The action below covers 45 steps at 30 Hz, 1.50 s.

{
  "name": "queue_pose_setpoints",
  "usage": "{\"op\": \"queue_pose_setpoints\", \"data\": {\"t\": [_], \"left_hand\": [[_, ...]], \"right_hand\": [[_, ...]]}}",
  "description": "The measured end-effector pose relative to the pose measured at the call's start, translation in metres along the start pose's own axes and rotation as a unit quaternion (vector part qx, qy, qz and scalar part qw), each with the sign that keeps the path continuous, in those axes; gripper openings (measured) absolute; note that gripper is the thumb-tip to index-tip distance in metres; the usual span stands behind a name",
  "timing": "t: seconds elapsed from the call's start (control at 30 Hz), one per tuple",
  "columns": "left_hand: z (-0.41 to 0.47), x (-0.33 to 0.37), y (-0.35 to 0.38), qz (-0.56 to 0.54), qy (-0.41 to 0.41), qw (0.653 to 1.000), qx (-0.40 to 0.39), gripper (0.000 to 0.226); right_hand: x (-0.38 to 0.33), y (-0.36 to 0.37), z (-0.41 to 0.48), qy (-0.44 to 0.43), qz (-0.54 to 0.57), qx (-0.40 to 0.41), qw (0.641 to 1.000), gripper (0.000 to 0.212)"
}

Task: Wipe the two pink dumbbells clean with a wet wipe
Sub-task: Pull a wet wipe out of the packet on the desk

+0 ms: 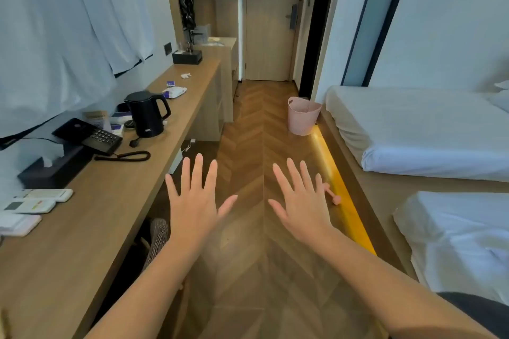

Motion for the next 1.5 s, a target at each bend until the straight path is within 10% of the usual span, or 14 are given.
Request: {"op": "queue_pose_setpoints", "data": {"t": [1.5], "left_hand": [[0.567,-0.157,0.329,0.002,-0.125,0.990,-0.071,0.087]], "right_hand": [[0.012,0.253,0.659,-0.097,0.037,-0.061,0.993,0.069]]}}
Point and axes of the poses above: each hand's wrist, its own z-axis towards the middle knuckle, its own y-axis out of the palm, x = y × z, the point moved 8 cm from there along z, towards the middle knuckle, and after that the axes turned 4 degrees about -z, right-handed, at the moved point
